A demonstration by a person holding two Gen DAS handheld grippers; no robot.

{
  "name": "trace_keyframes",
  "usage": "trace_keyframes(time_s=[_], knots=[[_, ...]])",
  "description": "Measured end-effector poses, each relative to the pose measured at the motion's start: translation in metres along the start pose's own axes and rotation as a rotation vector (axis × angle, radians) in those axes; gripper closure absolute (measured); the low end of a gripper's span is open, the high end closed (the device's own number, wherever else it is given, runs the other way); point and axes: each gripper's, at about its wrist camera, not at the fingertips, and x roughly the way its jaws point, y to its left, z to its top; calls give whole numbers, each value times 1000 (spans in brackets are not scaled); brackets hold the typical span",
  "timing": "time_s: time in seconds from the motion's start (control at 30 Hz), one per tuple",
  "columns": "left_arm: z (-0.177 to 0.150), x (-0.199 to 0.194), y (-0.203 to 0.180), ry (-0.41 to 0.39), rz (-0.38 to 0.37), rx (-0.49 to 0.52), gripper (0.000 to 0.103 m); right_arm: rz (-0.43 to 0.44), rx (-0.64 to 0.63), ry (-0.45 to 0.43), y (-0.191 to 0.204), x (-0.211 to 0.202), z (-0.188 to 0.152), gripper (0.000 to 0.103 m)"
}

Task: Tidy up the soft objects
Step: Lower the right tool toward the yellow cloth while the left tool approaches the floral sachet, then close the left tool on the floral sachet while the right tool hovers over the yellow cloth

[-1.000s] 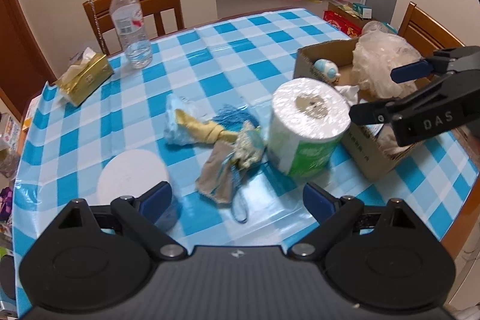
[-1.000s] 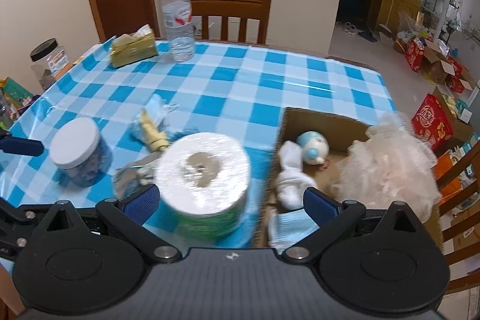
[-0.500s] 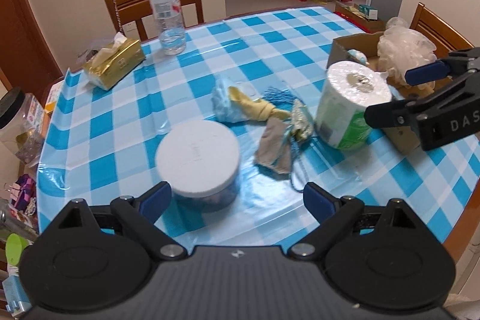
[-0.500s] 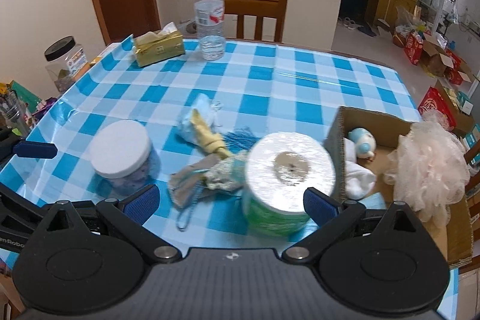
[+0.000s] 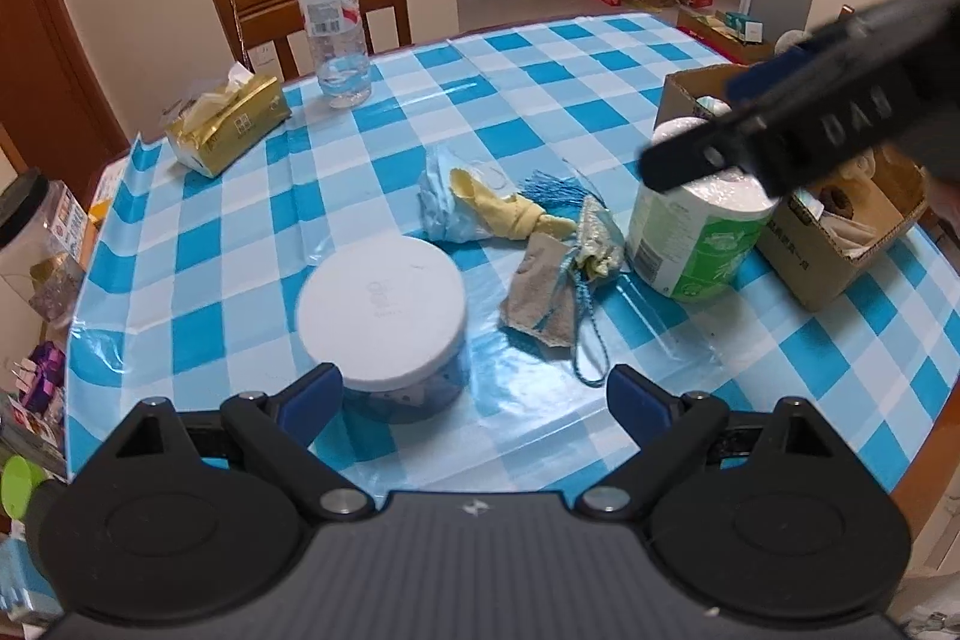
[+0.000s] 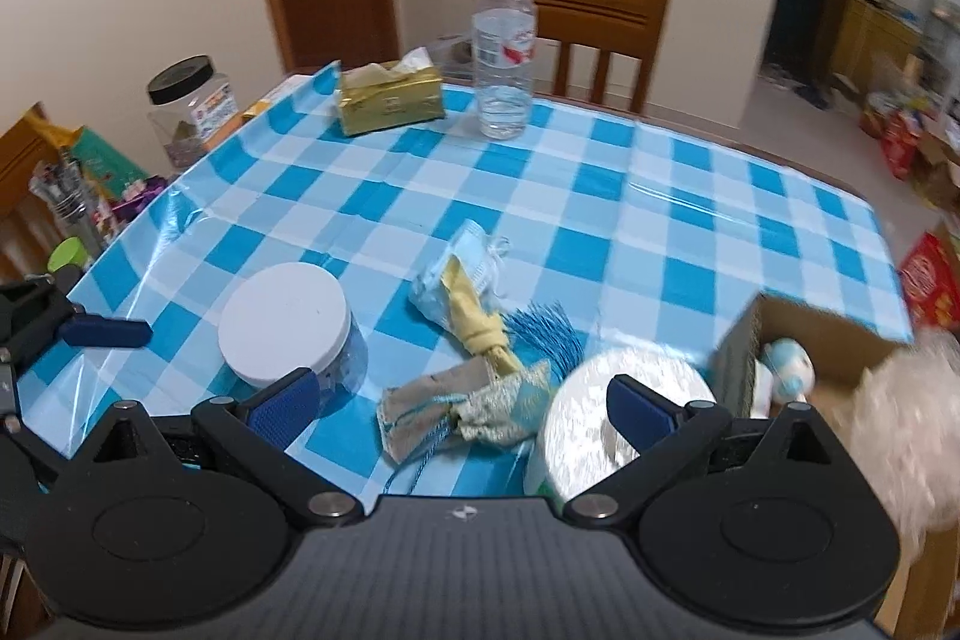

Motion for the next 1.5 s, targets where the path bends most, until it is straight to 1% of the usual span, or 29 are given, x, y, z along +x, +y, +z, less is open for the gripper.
trace_keyframes(time_s=[0.1, 0.3, 0.43, 0.53, 0.67, 0.73, 0.8, 0.93, 1.0, 1.07, 1.13, 1.2, 1.33, 1.43, 1.47, 1.5], knots=[[3, 8, -11, 23, -2, -9, 8, 42, -33, 14, -12, 7, 9, 0], [12, 21, -32, 26, 27, -6, 8, 147, -86, 63, -33, 23, 30, 0], [16, 27, -41, 31, 41, 24, 8, 196, -118, 116, -38, 39, 44, 0], [16, 32, -43, 23, 38, 69, 8, 182, -170, 142, -36, 53, 54, 0], [14, 38, -43, 26, 37, 88, 8, 174, -248, 194, -33, 79, 66, 0], [13, 41, -43, 26, 37, 88, 8, 182, -291, 225, -32, 93, 72, 5], [11, 41, -43, 25, 36, 91, 8, 205, -328, 274, -30, 107, 76, 17], [8, 43, -43, 21, 36, 103, 8, 237, -377, 363, -23, 137, 81, 21], [8, 45, -43, 19, 42, 108, 8, 239, -400, 397, -18, 151, 81, 34], [9, 48, -42, 20, 43, 106, 8, 238, -424, 432, -15, 164, 81, 39], [9, 50, -43, 17, 36, 103, 8, 245, -436, 458, -13, 176, 80, 42], [9, 51, -44, 14, 27, 102, 8, 253, -436, 479, -12, 185, 80, 50], [11, 54, -48, 10, 10, 111, 8, 249, -458, 503, -9, 198, 75, 51], [12, 57, -50, 9, -1, 120, 8, 231, -477, 522, -8, 206, 69, 54], [13, 58, -51, 8, -4, 123, 8, 225, -481, 526, -8, 207, 68, 58], [14, 59, -51, 8, -8, 125, 8, 222, -481, 528, -9, 208, 68, 67]])
